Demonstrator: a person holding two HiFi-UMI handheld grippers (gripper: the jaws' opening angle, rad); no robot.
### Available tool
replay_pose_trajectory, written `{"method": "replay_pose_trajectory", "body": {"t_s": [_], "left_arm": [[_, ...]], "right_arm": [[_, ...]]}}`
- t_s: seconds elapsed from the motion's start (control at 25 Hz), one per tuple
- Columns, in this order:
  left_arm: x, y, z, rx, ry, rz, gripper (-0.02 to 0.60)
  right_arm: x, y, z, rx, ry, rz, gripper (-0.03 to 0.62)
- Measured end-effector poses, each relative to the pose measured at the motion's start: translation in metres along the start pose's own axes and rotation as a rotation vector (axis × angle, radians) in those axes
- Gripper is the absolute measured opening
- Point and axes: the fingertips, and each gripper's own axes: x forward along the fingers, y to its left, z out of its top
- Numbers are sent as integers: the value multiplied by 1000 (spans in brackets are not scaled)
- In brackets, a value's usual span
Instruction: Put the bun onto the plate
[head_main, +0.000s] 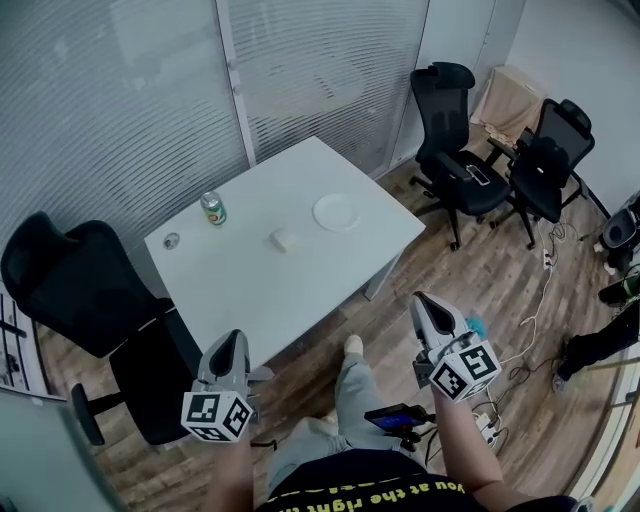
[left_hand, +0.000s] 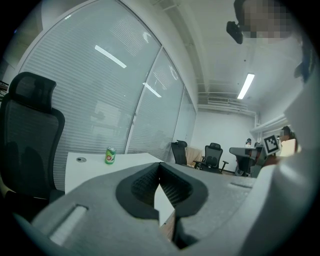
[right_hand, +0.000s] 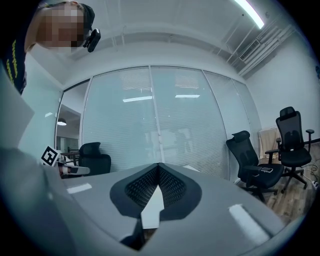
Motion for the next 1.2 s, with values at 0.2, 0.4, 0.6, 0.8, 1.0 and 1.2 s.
{"method": "replay_pose_trajectory", "body": {"t_s": [0.2, 0.4, 0.6, 0.8, 1.0, 1.2], "left_arm": [[12, 9, 1, -6, -1, 32, 0], [33, 17, 6, -12, -6, 69, 1], [60, 28, 16, -24, -21, 110, 0], [98, 41, 28, -42, -35, 150, 1], [133, 52, 39, -49, -45, 195, 0], [161, 62, 55, -49, -62, 246, 0]], "right_arm": [[25, -7, 2, 3, -2, 30, 6], [55, -22, 2, 15, 5, 64, 6], [93, -40, 6, 14, 14, 111, 6], [144, -60, 20, 6, 25, 153, 6], [186, -84, 28, 0, 42, 198, 6], [225, -106, 40, -8, 52, 241, 6]]}}
